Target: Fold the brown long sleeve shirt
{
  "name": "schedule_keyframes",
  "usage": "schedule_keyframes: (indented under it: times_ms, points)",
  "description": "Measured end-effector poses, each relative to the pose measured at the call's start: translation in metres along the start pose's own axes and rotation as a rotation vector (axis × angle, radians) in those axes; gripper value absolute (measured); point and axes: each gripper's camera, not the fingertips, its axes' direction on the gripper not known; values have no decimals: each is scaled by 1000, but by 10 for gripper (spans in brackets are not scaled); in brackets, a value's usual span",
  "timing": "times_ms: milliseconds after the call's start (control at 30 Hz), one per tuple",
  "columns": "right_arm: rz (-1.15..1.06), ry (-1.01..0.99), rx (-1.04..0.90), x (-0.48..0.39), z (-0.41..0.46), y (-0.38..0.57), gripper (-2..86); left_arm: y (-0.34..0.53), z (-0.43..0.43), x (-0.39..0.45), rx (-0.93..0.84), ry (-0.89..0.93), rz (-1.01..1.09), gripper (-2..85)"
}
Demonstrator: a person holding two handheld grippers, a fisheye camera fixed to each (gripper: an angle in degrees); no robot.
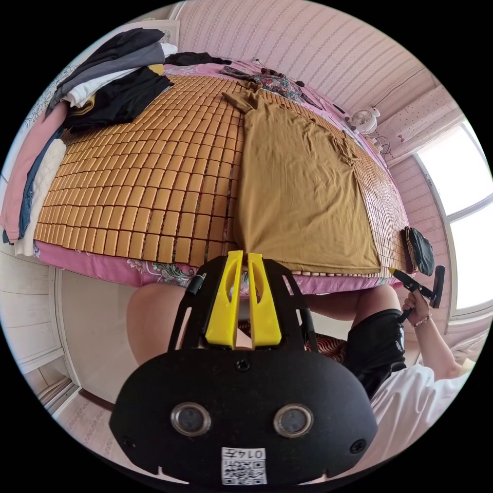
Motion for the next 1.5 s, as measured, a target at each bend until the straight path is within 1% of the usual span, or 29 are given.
schedule_keyframes:
  times_ms: [133, 200, 267, 400, 567, 733, 867, 933, 1000, 1067, 1133, 1200, 1267, 1367, 1433, 1500]
  points:
    - [-28, -12, 43, -10, 10, -5, 9, -10, 3, -7, -7, 4, -18, -7]
    - [-30, 38, -15, -13, 29, -9, 10, -14, 4, -11, -11, 21, -37, -7]
    - [-27, 38, -81, -12, 42, -12, 11, -17, 3, -14, -10, 39, -48, -7]
    - [2, 40, -89, -5, 36, -11, 11, -19, -1, -23, 15, 48, -68, -7]
    - [20, -8, -107, 9, 32, -2, 11, -23, -1, -38, 12, 123, -100, -6]
    - [89, -87, -126, 31, 38, 7, 21, -22, 1, -49, -22, 128, -129, -4]
    - [62, -132, -137, 38, 37, 10, 29, -22, 6, -55, -65, 127, -138, 12]
    - [19, -148, -131, 41, 33, 7, 38, -18, 1, -60, -30, 166, -154, 19]
    - [-29, -148, -67, 51, 20, 0, 49, -13, -9, -64, 41, 191, -172, 26]
    - [-50, -129, 10, 61, 9, -12, 58, -15, -21, -58, 126, 170, -114, 31]
    - [-59, -117, 78, 72, 0, -33, 67, -28, -20, -45, 126, 158, -34, 32]
    - [-65, -68, 139, 84, -6, -75, 73, -50, -9, -24, 98, 170, 64, 33]
    - [-90, 5, 177, 86, -6, -114, 74, -83, 14, 13, 77, 190, 203, 35]
    - [-90, 100, 221, 88, 6, -186, 75, -125, 54, 59, 63, 254, 318, 36]
    - [-87, 119, 246, 87, 17, -229, 75, -149, 78, 84, 55, 301, 359, 35]
    - [-64, 142, 253, 85, 40, -280, 73, -169, 101, 107, 49, 304, 405, 35]
